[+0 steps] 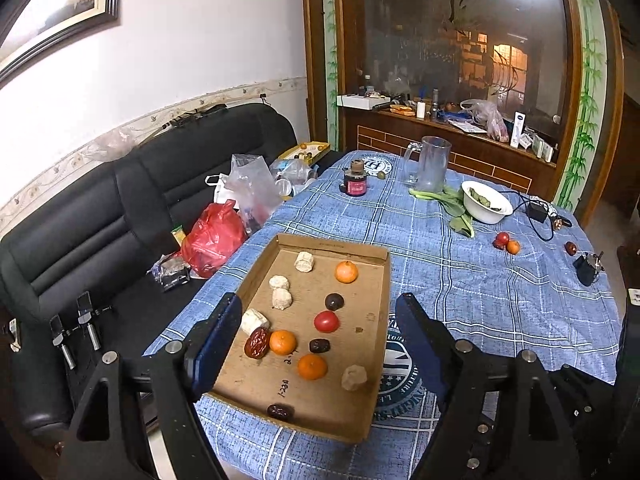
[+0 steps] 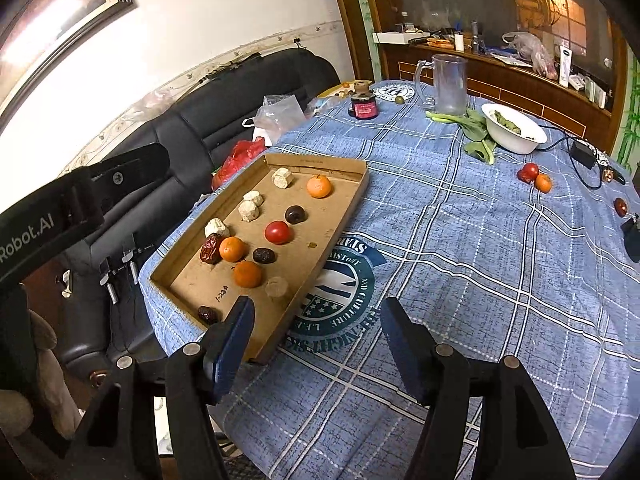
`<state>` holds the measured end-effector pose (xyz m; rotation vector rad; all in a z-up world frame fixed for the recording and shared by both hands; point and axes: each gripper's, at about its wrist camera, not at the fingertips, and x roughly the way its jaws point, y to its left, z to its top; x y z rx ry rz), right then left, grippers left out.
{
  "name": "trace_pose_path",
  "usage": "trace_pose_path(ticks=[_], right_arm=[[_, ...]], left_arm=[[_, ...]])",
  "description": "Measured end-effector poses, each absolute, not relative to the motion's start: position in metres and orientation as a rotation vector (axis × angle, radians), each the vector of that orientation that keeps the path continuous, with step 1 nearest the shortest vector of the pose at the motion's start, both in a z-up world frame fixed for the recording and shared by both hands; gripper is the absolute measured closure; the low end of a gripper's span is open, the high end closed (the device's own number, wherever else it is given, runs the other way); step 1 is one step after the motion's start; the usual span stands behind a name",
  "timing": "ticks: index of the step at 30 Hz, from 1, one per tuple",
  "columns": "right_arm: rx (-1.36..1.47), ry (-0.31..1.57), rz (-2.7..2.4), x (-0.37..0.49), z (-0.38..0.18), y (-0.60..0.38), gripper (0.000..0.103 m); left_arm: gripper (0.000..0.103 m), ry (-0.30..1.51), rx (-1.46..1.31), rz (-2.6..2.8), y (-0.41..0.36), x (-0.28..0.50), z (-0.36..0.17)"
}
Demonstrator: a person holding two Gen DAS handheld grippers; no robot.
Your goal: Organize fruits
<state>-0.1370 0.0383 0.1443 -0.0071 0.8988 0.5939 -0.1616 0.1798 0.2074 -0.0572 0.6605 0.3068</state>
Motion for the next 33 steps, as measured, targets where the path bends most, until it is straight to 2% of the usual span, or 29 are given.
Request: trace_pose_path(ticks=[6, 9, 11, 12, 15, 33], right_arm=[[0.006, 0.889, 0.592, -0.140, 0.150, 0.038, 0.031], [0.007, 0.884, 0.602, -0.141, 0.152, 0.041, 0.031], [-0.005, 0.874, 0.613, -0.143, 0.154, 0.043, 0.031], [-0.010, 0.868, 0.619, -0.145, 0.155, 0.045, 0.031], [-0.015, 0.861, 0.624, -0.144, 0.158, 0.047, 0.031], [-0.070, 0.946, 0.614, -0.136, 0.130, 0.078, 0.030]], left_arm=[[0.024, 0.650, -0.059, 0.325, 0.183, -0.168, 0.212], [0.024, 0.589, -0.048, 0.380, 0.185, -0.178, 0.222], [0.013, 0.494, -0.018, 0.455, 0.182, -0.193, 0.235], [0.000, 0.468, -0.008, 0.477, 0.182, -0.196, 0.239], [0.000, 0.392, 0.031, 0.571, 0.177, -0.208, 0.246], [0.000, 0.724, -0.139, 0.500, 0.225, -0.184, 0.183]])
